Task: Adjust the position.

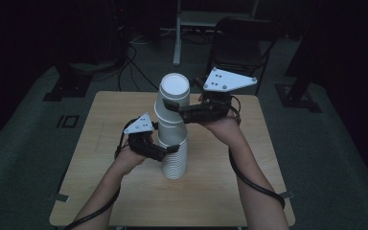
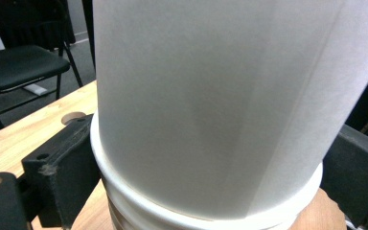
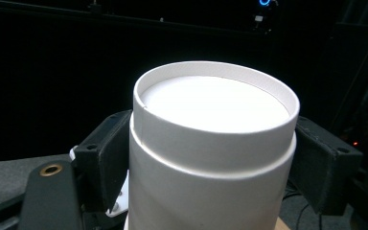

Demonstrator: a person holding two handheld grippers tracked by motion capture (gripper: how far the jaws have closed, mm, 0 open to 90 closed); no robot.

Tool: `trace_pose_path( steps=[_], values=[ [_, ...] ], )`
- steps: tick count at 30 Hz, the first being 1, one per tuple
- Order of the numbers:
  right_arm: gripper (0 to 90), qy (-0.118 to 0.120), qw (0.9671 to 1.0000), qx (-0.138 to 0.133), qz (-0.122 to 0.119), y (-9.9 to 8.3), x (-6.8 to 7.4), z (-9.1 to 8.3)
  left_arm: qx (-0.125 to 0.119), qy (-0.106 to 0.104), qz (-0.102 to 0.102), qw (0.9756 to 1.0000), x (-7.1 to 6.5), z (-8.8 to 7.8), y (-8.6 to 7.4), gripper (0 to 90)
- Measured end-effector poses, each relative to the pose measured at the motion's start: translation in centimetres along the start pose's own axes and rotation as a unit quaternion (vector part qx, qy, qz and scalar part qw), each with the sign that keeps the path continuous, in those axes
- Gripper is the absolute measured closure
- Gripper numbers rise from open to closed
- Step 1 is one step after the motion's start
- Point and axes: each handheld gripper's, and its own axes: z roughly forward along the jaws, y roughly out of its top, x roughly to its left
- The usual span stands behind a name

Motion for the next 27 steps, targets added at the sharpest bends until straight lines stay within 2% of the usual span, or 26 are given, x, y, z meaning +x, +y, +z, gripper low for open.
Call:
trace_pose_path(
  steps=[3,8,10,14,22,27],
  values=[
    [22.3,0.001,1.0000,0.000,0.000,0.3,0.0,-0.4,0.000,0.000,0.000,1.0000,0.0,0.0,0.0,5.3],
    [22.3,-0.014,0.9999,-0.007,0.001,0.3,-0.5,-2.3,-0.001,0.000,0.000,1.0000,0.0,0.0,0.0,5.3],
    [22.3,-0.024,0.9996,-0.010,0.007,0.0,-0.8,-3.1,-0.001,0.000,0.000,1.0000,0.0,0.0,0.0,5.4],
    [22.4,-0.045,0.9990,-0.006,0.004,-0.8,-1.0,-4.5,-0.002,0.001,0.000,1.0000,0.0,0.0,0.0,5.3],
    [22.4,-0.068,0.9977,0.003,0.003,-2.6,-1.2,-6.9,-0.001,0.001,0.002,1.0000,0.0,0.0,0.0,5.3],
    [22.4,-0.078,0.9969,0.010,0.011,-4.3,-1.4,-8.1,-0.004,0.001,0.002,1.0000,0.0,0.0,-0.1,5.3]
  ],
)
